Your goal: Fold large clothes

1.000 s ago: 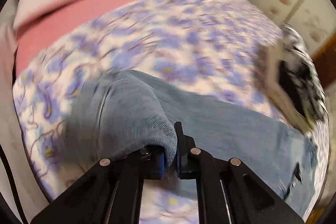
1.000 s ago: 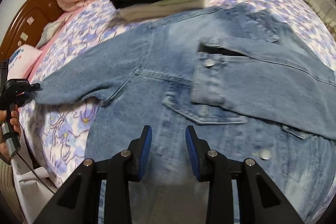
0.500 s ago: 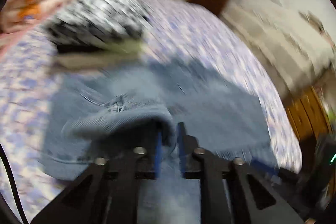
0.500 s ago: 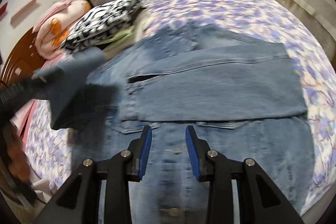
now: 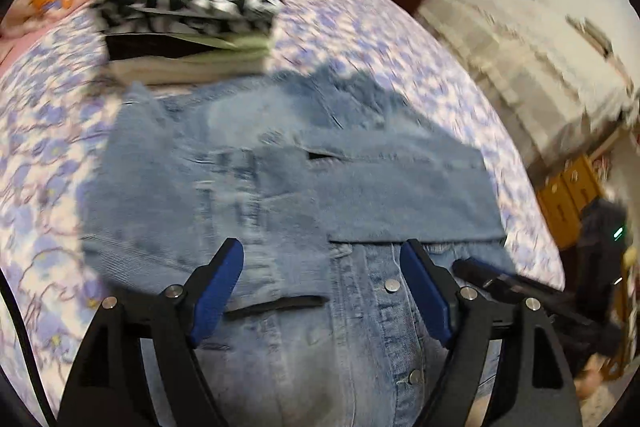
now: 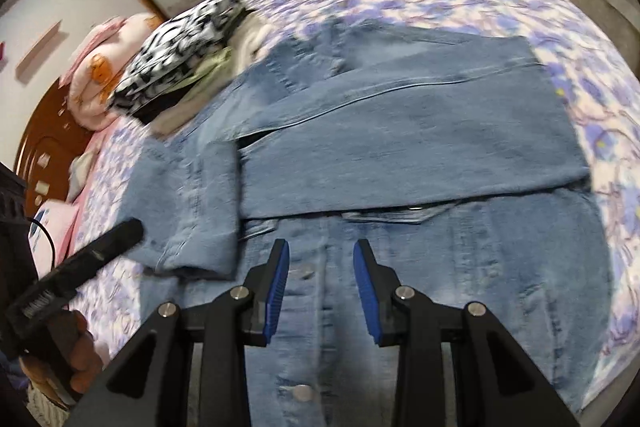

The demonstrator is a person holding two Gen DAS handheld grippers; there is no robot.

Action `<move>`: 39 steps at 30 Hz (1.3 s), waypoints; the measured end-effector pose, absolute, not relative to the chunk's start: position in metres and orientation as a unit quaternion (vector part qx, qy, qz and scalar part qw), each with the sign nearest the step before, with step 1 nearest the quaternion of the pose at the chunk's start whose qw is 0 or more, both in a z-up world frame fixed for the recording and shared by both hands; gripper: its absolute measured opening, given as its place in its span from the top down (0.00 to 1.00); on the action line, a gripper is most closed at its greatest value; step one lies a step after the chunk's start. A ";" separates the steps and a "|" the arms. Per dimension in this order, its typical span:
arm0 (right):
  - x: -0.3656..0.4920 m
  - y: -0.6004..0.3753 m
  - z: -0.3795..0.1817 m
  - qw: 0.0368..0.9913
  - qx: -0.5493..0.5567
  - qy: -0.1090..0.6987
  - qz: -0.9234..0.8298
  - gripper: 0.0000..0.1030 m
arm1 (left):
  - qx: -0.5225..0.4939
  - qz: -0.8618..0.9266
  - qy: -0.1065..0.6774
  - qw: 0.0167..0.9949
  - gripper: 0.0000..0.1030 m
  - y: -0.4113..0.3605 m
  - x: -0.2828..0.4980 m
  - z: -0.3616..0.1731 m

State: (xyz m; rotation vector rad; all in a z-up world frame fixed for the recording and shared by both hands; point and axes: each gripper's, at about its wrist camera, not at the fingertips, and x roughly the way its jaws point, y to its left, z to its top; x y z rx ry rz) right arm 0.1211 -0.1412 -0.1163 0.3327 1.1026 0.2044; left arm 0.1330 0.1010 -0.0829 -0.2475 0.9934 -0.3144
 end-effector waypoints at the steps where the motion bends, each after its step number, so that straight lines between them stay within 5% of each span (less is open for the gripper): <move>1: 0.123 -0.132 -0.115 0.835 0.147 0.520 0.108 0.67 | -0.131 -0.136 0.468 0.863 0.23 0.115 0.128 -0.079; 6: 0.122 -0.077 -0.107 0.843 0.082 0.503 0.173 0.55 | -0.170 -0.064 0.464 0.867 0.22 0.165 0.112 -0.081; 22: 0.116 0.061 -0.161 0.818 -0.273 0.455 0.222 0.55 | -0.190 -0.009 0.516 0.835 0.22 0.217 0.091 -0.128; 23: 0.119 0.063 -0.162 0.818 -0.284 0.452 0.216 0.57 | -0.189 -0.010 0.516 0.835 0.22 0.216 0.091 -0.129; 24: 0.124 0.065 -0.162 0.817 -0.289 0.452 0.212 0.79 | -0.187 -0.011 0.516 0.836 0.22 0.215 0.091 -0.128; 25: 0.129 0.065 -0.159 0.816 -0.287 0.456 0.210 0.97 | -0.185 -0.012 0.516 0.836 0.22 0.213 0.091 -0.127; 34: 0.175 -0.037 -0.013 0.920 -0.033 0.346 0.181 0.97 | -0.177 -0.021 0.509 0.842 0.22 0.203 0.093 -0.120; 39: 0.176 -0.142 -0.031 0.923 0.072 0.370 0.070 0.94 | -0.166 -0.040 0.512 0.842 0.22 0.189 0.095 -0.120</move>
